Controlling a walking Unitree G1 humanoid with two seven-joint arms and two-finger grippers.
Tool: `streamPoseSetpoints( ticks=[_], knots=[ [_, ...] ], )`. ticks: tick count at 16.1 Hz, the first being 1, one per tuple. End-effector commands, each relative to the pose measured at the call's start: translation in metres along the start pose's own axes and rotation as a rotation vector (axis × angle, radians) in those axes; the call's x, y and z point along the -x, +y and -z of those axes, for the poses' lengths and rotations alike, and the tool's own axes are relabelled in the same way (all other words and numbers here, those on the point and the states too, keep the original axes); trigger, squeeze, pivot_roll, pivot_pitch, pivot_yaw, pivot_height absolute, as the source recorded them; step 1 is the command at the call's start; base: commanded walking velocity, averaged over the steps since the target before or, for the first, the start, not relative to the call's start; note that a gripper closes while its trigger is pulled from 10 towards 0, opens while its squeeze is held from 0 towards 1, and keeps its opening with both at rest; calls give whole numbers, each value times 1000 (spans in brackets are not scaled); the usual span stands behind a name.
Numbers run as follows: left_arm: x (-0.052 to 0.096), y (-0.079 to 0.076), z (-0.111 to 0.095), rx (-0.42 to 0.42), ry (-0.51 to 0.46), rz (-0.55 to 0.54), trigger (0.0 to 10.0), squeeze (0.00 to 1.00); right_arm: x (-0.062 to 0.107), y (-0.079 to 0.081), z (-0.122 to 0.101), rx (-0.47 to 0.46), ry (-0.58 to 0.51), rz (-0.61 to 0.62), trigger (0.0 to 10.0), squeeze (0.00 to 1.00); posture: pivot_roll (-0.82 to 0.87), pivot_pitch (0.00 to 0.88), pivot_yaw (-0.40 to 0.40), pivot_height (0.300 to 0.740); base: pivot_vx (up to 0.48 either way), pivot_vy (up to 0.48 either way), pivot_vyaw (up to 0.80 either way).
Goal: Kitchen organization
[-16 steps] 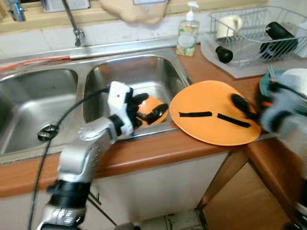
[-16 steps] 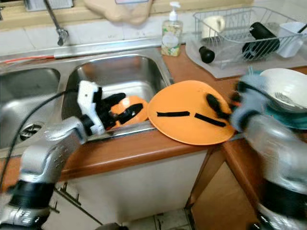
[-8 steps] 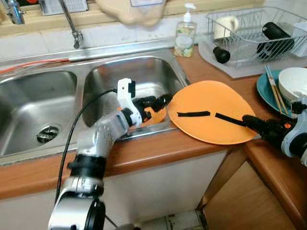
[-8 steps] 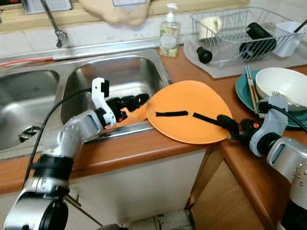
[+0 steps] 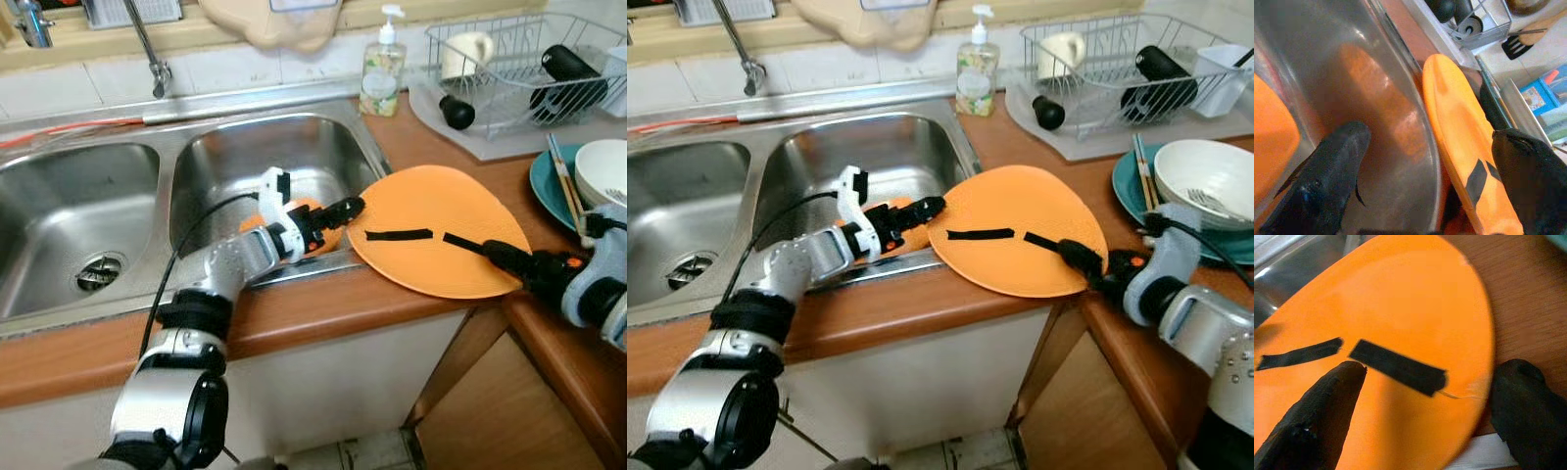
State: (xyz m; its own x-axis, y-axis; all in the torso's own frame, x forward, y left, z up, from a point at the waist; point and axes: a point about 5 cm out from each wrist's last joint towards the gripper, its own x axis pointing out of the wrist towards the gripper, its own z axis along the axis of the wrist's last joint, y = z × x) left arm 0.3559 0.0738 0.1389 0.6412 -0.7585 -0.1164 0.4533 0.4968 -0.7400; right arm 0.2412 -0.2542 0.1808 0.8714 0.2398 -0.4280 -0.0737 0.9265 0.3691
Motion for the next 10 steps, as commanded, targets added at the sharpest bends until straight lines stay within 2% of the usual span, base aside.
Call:
streamPoseSetpoints(
  ticks=[1, 5, 8, 9, 10],
  knots=[
    [-3, -4, -2, 3, 14, 37, 10000, 0, -2, 7, 3, -7, 20, -31, 10000, 0, -214, 0, 92, 740, 0, 0, 0],
    [-11, -9, 7, -9, 84, 89, 10000, 0, -7, 18, 7, -37, 23, -75, 10000, 0, -214, 0, 95, 740, 0, 0, 0],
    [-13, -14, 6, -9, 86, 131, 10000, 0, -10, 25, 6, -53, 14, -101, 10000, 0, -214, 0, 99, 740, 0, 0, 0],
    [-13, -15, 6, -19, 93, 150, 2392, 0, -11, 28, 6, -52, 13, -107, 10000, 0, -216, 0, 103, 740, 0, 0, 0],
    [-13, -15, 6, -22, 95, 156, 2392, 0, -11, 29, 6, -53, 12, -108, 10000, 0, -216, 0, 104, 740, 0, 0, 0]
  ],
)
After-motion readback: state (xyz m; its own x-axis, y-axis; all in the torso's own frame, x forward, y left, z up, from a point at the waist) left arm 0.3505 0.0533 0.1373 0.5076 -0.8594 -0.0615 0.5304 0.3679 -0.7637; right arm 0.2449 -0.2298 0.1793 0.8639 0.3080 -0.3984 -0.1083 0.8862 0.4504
